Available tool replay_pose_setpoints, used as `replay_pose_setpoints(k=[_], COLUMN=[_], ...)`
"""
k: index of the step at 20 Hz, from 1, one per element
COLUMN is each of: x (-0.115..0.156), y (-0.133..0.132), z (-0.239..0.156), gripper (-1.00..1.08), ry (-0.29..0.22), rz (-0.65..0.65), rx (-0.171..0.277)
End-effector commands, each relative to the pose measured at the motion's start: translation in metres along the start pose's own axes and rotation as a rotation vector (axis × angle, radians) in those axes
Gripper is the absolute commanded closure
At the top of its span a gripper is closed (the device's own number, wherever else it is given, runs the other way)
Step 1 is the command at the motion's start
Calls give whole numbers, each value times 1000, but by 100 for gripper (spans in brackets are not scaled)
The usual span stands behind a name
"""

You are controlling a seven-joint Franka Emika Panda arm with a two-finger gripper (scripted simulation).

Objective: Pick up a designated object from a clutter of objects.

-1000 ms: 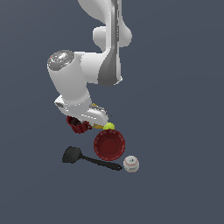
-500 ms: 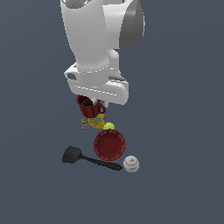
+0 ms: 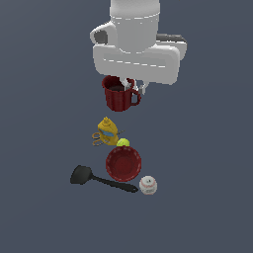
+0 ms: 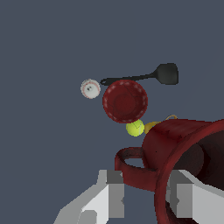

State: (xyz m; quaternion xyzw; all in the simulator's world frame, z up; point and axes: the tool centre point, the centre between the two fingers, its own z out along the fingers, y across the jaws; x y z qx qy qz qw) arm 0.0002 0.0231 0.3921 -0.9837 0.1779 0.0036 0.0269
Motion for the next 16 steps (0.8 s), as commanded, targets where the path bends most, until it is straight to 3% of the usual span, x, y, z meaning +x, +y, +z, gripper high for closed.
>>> replay_pose_setpoints(k=[1,8,16], x=[-7,-18,-22], y=[-13,-38,-48], z=[-22,-60,-73], gripper=[108,108,108], ry=[1,1,0], rz=[1,0,0], rx=[1,2,4])
